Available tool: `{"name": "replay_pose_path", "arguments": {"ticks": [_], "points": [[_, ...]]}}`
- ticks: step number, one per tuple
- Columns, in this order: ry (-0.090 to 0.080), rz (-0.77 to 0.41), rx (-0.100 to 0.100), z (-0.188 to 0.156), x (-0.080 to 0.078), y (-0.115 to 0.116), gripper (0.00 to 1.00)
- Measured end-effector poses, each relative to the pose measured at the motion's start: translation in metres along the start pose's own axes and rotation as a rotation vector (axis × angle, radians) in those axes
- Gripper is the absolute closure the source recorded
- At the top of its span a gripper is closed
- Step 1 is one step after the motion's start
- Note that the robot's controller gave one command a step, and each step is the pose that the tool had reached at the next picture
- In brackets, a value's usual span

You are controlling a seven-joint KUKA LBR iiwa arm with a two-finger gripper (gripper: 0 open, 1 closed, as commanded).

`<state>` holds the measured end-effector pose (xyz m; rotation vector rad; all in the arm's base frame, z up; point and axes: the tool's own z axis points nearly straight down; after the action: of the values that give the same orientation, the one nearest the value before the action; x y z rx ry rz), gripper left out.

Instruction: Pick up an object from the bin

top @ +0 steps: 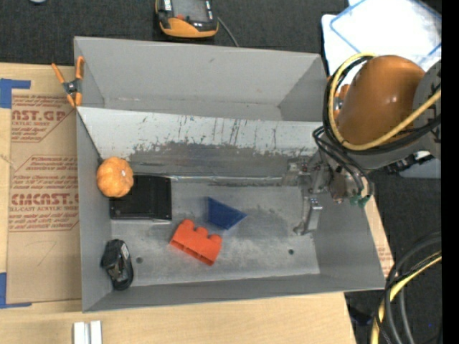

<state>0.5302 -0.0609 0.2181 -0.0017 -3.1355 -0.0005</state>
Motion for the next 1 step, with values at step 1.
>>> {"name": "replay_pose_path", "arguments": {"ticks": [1], "points": [[-0.008,-0.002,0.001,-0.0048,-0.0014,0.0004,0.00]]}}
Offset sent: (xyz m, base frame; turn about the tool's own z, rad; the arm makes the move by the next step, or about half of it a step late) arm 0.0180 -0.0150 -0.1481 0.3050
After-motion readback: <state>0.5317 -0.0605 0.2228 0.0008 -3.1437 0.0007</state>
